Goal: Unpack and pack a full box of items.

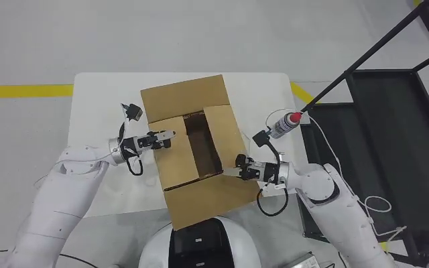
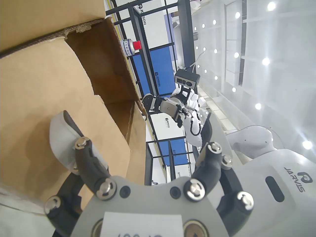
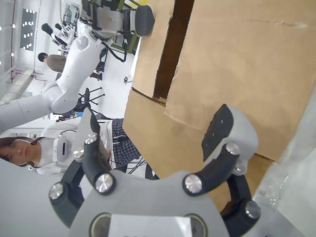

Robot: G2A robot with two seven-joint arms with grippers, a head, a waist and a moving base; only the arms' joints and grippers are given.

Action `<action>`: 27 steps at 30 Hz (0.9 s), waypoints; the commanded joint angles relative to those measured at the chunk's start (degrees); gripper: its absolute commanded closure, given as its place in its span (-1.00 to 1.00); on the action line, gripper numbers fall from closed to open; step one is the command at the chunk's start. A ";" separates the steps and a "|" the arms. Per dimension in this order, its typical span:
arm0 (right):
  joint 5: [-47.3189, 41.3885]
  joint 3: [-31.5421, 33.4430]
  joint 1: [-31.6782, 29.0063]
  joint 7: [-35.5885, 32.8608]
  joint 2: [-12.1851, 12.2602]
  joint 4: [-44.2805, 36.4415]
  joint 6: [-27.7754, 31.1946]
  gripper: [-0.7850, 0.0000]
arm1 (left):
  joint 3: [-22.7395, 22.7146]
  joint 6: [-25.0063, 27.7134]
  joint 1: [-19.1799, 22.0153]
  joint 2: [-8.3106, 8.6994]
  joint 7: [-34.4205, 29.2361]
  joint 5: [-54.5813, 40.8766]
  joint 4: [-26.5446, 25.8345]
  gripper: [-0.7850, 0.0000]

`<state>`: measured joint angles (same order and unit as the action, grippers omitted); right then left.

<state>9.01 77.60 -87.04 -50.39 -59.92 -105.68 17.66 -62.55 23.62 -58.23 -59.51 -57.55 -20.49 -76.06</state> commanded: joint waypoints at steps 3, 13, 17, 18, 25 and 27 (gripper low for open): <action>1.55 -1.25 0.57 0.86 -0.06 0.06 -1.07 -1.00 | -0.32 -0.12 -0.30 0.07 1.04 1.74 -0.61 -1.00; 2.30 -2.80 3.23 2.48 -0.19 0.39 -4.81 -1.00 | -1.01 -0.78 -1.23 0.26 4.51 7.39 -2.15 -1.00; 3.24 -4.43 4.71 3.31 -0.40 1.57 -6.08 -1.00 | -1.19 -0.60 -1.50 0.23 5.28 7.67 -2.36 -1.00; 3.60 -4.83 5.08 3.63 -0.46 2.07 -6.44 -1.00 | -1.31 -0.45 -1.56 0.25 5.29 7.73 -2.45 -1.00; 3.94 -6.65 6.55 5.61 -0.78 3.47 -7.13 -1.00 | -2.75 0.19 -2.44 0.49 4.74 6.44 -3.28 -1.00; 2.75 -5.84 6.12 5.51 -0.66 2.08 -6.57 -1.00 | -3.40 0.61 -2.93 0.54 4.30 4.18 -3.60 -1.00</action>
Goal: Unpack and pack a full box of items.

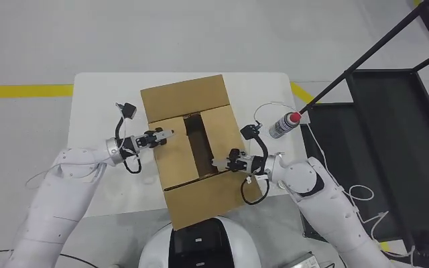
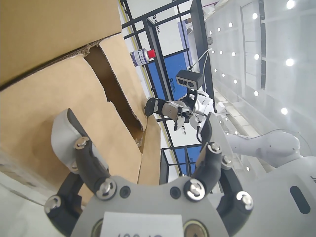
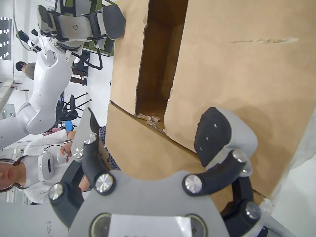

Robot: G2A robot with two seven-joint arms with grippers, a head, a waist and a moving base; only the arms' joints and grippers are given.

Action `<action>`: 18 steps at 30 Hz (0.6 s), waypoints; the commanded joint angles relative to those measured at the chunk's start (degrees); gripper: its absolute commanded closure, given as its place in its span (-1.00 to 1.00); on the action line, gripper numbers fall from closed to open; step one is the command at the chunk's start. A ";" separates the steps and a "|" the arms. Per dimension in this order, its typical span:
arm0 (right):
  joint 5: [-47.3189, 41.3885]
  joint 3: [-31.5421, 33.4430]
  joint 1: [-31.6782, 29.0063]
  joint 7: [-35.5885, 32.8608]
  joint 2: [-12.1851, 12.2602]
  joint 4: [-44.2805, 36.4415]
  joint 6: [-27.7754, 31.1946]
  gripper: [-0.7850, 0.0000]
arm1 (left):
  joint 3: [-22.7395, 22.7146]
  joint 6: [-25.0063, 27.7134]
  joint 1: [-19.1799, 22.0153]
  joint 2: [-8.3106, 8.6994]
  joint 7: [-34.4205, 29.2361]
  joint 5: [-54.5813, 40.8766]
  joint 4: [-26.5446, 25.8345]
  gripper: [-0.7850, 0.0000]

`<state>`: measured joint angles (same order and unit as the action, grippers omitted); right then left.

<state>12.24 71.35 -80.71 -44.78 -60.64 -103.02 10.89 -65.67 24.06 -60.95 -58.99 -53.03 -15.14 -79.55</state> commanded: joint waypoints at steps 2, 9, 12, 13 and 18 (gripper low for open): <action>-1.91 1.97 -1.09 -0.65 0.32 -2.54 0.55 -1.00 | -1.46 0.74 -0.54 0.13 -0.72 -4.01 -0.11 -1.00; -4.95 13.56 -7.46 -6.77 2.15 -8.82 0.05 -1.00 | -8.62 3.75 -2.46 1.04 -0.53 -12.13 2.18 -1.00; -3.67 18.46 -10.93 -9.15 2.87 -8.73 -0.09 -1.00 | -11.38 4.00 -3.08 1.48 -0.57 -13.33 3.90 -1.00; -3.75 19.65 -11.95 -9.50 3.02 -8.34 -0.02 -1.00 | -12.03 4.06 -3.17 1.57 -0.58 -13.75 4.54 -1.00; -2.69 22.03 -16.21 -10.77 3.48 -5.65 1.22 -1.00 | -12.96 4.86 -1.85 1.54 1.10 -13.16 9.95 -1.00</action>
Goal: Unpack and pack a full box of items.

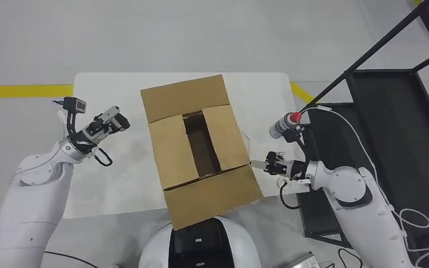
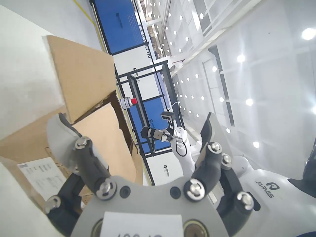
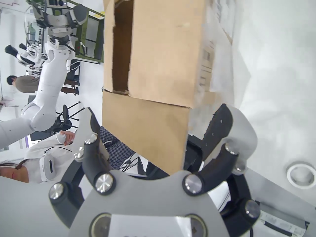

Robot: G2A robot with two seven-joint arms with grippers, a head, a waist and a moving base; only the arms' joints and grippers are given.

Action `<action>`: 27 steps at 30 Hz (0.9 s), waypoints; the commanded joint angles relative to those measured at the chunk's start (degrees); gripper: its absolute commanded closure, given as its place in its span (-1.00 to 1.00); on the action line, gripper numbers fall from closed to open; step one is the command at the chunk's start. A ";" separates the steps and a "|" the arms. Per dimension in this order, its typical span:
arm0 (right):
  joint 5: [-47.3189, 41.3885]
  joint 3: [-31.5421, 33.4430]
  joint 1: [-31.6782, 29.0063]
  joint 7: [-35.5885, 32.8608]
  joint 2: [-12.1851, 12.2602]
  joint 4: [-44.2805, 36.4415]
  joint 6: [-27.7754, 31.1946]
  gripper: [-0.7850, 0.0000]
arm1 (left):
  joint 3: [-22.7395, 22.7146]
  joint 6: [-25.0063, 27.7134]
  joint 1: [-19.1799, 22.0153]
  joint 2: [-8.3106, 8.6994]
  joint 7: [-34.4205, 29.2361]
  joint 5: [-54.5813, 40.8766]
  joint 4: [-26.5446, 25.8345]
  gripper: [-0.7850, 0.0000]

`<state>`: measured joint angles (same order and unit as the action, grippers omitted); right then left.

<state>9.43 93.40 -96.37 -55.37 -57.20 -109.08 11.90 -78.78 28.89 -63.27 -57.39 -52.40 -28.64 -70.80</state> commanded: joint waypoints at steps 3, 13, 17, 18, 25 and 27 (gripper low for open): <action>0.74 -0.70 -2.13 -1.00 0.15 1.81 1.08 -1.00 | 0.77 1.16 2.19 -0.41 1.78 0.69 4.68 -1.00; -3.99 -5.95 -4.37 -3.96 0.11 2.07 3.21 -1.00 | 5.70 2.17 9.42 -2.58 6.59 0.92 16.19 -1.00; -7.52 -7.20 -4.00 -4.30 0.07 1.62 3.76 -1.00 | 8.73 1.14 13.00 -4.04 5.57 -1.60 20.84 -1.00; -8.34 -7.43 -3.89 -4.51 0.08 1.42 3.87 -1.00 | 9.59 1.13 14.08 -4.39 5.68 -1.01 22.04 -1.00; -10.89 -8.46 -3.29 -5.89 0.29 -0.47 4.07 -1.00 | 14.73 1.24 19.98 -7.17 5.58 -1.24 28.89 -1.00; -11.20 -8.67 -3.19 -6.12 0.36 -1.02 3.95 -1.00 | 15.69 1.37 21.34 -7.84 4.77 -1.67 30.50 -1.00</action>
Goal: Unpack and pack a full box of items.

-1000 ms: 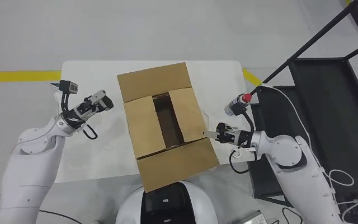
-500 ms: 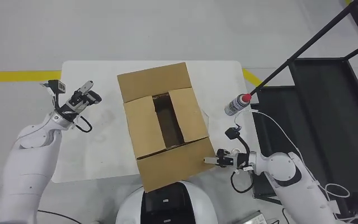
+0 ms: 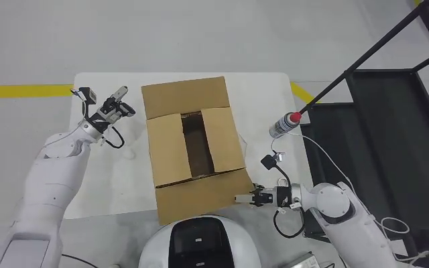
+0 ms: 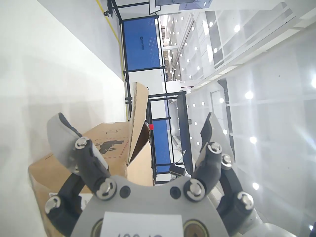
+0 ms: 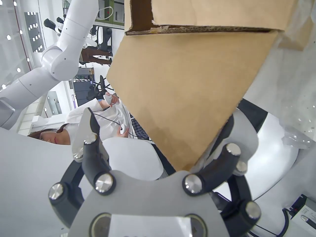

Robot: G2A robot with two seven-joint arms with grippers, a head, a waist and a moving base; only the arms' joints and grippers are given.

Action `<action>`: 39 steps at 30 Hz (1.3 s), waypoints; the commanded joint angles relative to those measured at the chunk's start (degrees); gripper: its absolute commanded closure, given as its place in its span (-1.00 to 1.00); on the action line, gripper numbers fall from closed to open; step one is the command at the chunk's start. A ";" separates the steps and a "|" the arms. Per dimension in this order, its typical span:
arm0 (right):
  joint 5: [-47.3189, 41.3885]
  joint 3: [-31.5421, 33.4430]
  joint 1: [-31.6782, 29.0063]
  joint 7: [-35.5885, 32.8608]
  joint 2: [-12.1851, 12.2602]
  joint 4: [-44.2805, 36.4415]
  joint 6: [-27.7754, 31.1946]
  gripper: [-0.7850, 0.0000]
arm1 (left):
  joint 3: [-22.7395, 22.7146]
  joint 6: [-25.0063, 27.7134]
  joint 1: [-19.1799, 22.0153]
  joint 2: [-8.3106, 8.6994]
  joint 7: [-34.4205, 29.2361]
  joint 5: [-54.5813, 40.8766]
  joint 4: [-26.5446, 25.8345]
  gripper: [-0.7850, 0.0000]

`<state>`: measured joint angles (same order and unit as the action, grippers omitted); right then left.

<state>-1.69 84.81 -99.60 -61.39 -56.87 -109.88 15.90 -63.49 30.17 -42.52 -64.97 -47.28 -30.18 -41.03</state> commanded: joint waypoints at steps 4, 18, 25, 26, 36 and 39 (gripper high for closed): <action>-1.03 -0.52 0.26 -0.49 0.16 -0.90 -0.25 -1.00 | 1.65 0.53 2.70 -1.38 -2.62 -1.52 3.42 -1.00; -4.48 -0.41 1.00 -0.09 0.62 -1.23 -0.16 -1.00 | 1.98 4.33 6.52 -3.43 -15.04 -8.10 6.73 -1.00; -8.99 -0.65 2.09 2.38 0.56 -0.82 -1.54 -1.00 | -0.25 6.72 5.99 -2.98 -20.03 -10.82 4.80 -1.00; -9.98 -0.69 2.42 3.00 0.52 -0.70 -1.90 -1.00 | -0.62 6.12 5.60 -2.82 -20.71 -11.27 3.75 -1.00; -9.79 -2.91 7.02 9.82 0.05 0.53 -4.36 -1.00 | -5.01 0.55 -3.22 0.69 -26.28 -7.74 -13.15 -1.00; -6.32 -3.58 8.19 12.86 -0.06 0.95 -5.02 -1.00 | -6.25 -0.77 -5.91 1.78 -27.61 -5.75 -18.19 -1.00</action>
<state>-9.45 81.42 -91.76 -49.39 -56.91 -109.07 11.08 -69.39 29.86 -47.55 -63.53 -74.46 -36.71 -57.50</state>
